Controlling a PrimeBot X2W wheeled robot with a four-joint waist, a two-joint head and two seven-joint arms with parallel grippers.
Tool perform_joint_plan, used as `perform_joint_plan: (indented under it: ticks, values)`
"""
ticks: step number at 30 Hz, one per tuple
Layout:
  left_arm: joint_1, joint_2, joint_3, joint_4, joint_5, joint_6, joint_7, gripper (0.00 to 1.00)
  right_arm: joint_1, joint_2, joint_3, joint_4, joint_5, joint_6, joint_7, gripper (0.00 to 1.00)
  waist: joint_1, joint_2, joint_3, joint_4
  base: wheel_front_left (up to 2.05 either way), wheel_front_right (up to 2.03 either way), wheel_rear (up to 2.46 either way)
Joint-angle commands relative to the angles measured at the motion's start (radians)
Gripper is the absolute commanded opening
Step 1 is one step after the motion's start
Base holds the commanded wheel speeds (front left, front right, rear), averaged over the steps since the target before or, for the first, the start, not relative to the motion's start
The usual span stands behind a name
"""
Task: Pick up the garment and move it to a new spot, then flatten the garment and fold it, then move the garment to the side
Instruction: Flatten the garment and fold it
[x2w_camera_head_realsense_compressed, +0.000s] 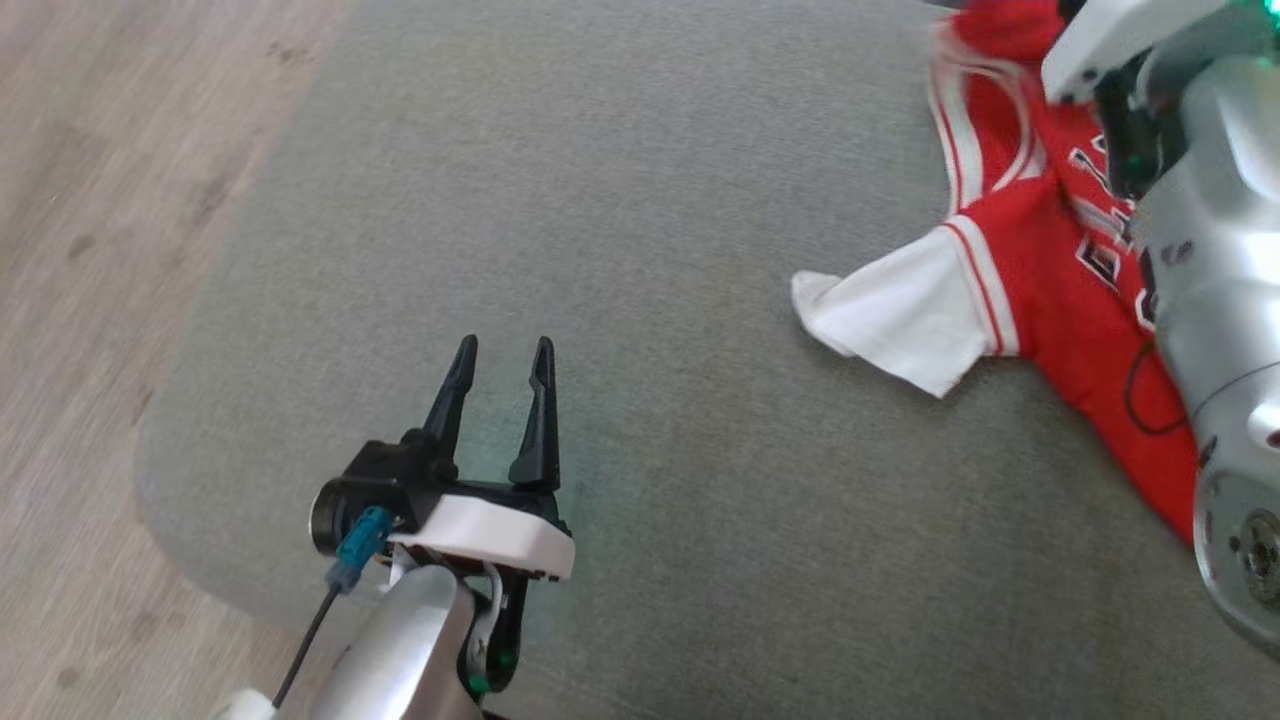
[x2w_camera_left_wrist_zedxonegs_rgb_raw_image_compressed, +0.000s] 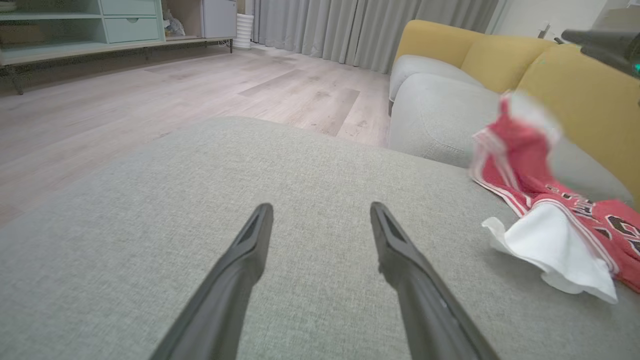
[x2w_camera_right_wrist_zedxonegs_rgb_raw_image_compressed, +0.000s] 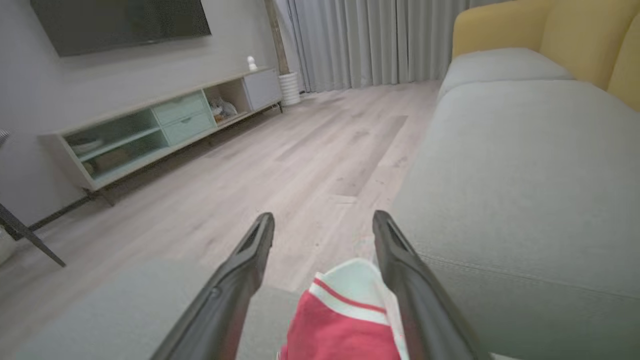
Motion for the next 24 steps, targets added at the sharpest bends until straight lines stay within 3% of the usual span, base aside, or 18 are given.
perform_joint_plan:
  ticks: [1,6,11,17,24]
  values:
    - [-0.033,0.009,0.036,-0.033,0.001,0.005,-0.005,1.0,-0.014,0.022,0.01,-0.018,-0.012,-0.001,0.0,1.0,0.0,0.0,-0.001,-0.017,0.0,0.0,0.0]
    - [-0.039,0.009,0.087,-0.031,0.034,0.0,-0.005,1.0,0.037,0.053,0.043,0.007,-0.088,-0.001,-0.041,1.0,0.0,0.0,-0.025,-0.091,0.0,0.0,0.0]
    - [-0.028,0.009,0.17,-0.037,0.074,-0.009,-0.005,1.0,0.157,0.086,0.085,-0.071,-0.097,-0.001,-0.085,1.0,0.0,0.0,-0.07,-0.202,0.0,0.0,0.0]
    - [0.007,0.01,0.257,-0.046,0.117,-0.035,-0.005,1.0,0.493,0.094,0.092,-0.429,-0.025,-0.001,-0.087,1.0,0.0,0.0,-0.111,-0.347,0.0,0.0,0.0]
    - [0.036,0.01,0.299,-0.039,0.148,-0.067,-0.005,1.0,0.939,0.094,0.018,-0.819,-0.013,-0.001,-0.088,1.0,0.0,0.0,-0.14,-0.457,0.0,0.0,0.0]
